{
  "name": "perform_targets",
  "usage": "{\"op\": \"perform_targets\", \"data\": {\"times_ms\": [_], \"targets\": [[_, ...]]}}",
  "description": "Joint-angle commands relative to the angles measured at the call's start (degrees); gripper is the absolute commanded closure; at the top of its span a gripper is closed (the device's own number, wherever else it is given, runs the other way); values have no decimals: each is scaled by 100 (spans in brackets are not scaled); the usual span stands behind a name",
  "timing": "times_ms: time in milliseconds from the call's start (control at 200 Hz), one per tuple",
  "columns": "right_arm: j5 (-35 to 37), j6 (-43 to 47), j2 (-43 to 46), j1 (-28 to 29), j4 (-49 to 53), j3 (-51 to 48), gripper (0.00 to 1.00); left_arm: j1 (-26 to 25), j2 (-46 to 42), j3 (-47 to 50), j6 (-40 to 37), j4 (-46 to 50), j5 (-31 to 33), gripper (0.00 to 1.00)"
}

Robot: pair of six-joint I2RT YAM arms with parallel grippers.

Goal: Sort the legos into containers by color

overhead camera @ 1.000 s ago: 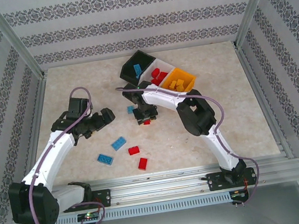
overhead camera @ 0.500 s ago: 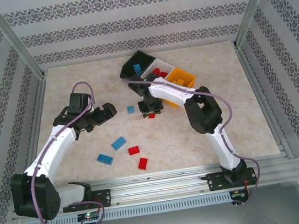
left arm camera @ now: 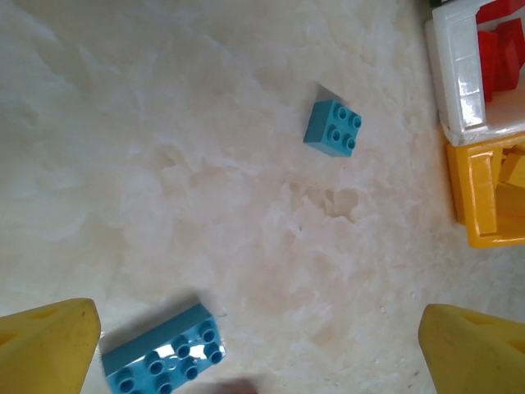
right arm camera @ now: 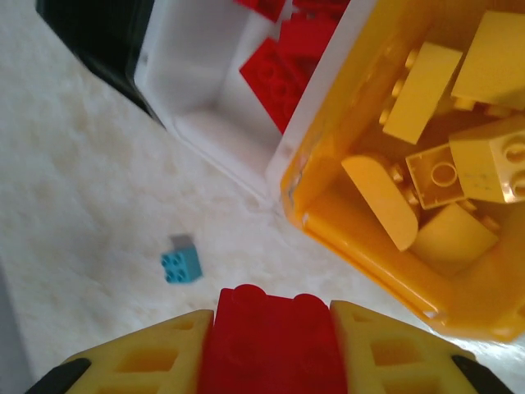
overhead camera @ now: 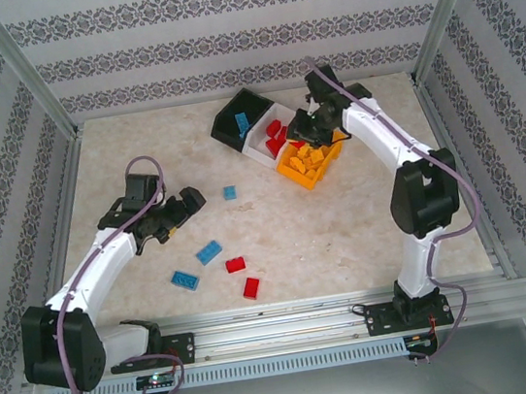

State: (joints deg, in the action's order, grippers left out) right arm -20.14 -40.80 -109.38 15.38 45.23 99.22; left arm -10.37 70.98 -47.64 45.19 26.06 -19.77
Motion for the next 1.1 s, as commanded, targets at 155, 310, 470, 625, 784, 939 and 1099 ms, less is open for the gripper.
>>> {"op": "perform_targets", "data": {"times_ms": [155, 310, 470, 625, 784, 939, 1099], "targets": [[-693, -723, -598, -184, -450, 742, 69, 77, 769, -310, 649, -625, -623, 0], [-589, -610, -1431, -233, 68, 1929, 68, 75, 772, -347, 519, -427, -658, 0], [-451, -523, -2361, -249, 553, 3188, 68, 92, 593, -379, 209, 72, -559, 0], [-221, -470, -3049, -280, 850, 4076, 68, 139, 401, -444, -85, 500, -422, 0], [-118, -482, -3568, -342, 963, 4594, 67, 202, 356, -543, -387, 847, -370, 0], [-103, -556, -3767, -377, 816, 4685, 62, 225, 535, -816, -746, 1229, -326, 0], [-194, -614, -3893, -381, 741, 4787, 53, 220, 791, -1094, -975, 1453, -338, 0]]}}
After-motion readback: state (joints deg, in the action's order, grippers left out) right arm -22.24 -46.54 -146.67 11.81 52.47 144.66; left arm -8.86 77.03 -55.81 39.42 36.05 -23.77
